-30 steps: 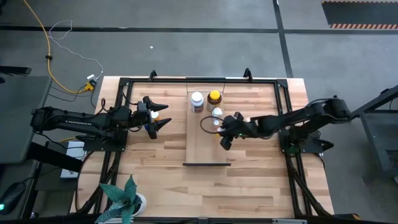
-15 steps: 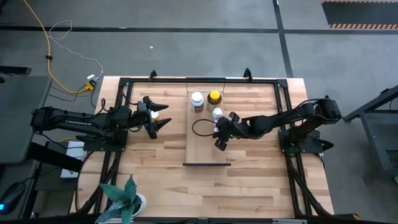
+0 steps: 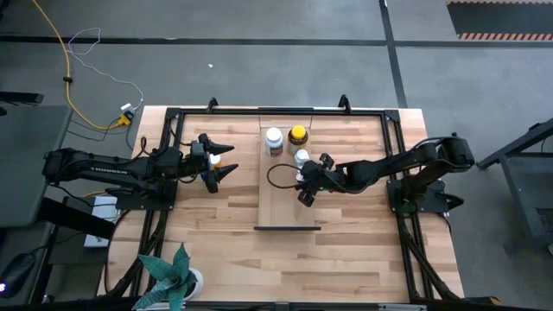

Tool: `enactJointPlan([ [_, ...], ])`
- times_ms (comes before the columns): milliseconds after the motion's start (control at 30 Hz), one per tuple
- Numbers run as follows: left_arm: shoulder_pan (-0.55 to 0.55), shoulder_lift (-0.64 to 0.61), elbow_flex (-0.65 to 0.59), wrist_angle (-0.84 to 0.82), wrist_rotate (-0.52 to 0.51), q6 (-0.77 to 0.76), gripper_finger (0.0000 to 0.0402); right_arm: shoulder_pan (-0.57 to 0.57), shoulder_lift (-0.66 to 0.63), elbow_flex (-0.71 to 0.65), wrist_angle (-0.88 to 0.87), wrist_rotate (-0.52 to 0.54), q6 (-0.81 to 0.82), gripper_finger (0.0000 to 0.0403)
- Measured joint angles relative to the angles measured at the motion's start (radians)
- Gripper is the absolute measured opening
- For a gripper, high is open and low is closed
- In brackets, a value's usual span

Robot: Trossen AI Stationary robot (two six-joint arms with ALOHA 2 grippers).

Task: Pick and place medicine bottles onto shelf by color
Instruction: Put the small orange pill bottle on the shelf, then put the yellow pill bottle on the shelf

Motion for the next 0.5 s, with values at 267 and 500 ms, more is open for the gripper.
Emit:
enactJointPlan([
  [267,0.000,0.000,0.000,-0.001,0.000,0.000,0.0310,0.000,-0.026,0.000,-0.002,-0.041,-0.023,0.0248],
  [500,0.000,0.000,0.000,-0.003,0.000,0.000,0.0310,0.061,-0.140,0.000,-0.101,0.069,0.001,0.0254],
])
